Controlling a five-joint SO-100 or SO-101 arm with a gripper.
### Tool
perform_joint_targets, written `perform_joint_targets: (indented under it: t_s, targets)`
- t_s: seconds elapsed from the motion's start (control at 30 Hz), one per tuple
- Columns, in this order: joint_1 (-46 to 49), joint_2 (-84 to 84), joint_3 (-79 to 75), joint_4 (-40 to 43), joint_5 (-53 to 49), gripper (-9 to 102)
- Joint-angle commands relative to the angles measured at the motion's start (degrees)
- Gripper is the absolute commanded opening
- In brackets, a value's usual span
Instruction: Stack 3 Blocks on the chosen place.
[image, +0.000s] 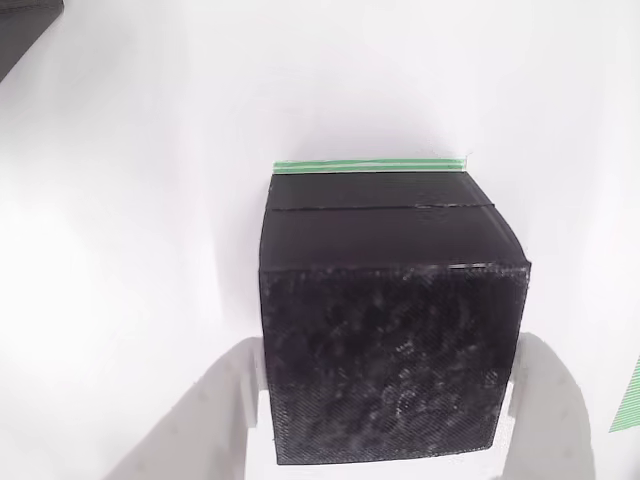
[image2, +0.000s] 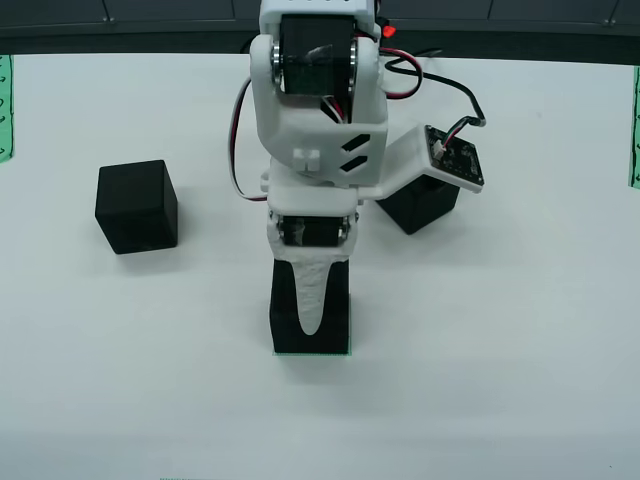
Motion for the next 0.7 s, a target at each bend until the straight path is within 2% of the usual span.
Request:
perform_joint_targets:
  t_s: [0.0,0.3,0.67]
  targets:
    - [-0.7,0.5,-0.2,-0.3,-0.1,32]
    - [-0.9,3.3,0.5,-0.3,-2.7,34]
    - [-10.0,24.9,16.6,-1.1,-14.2,34]
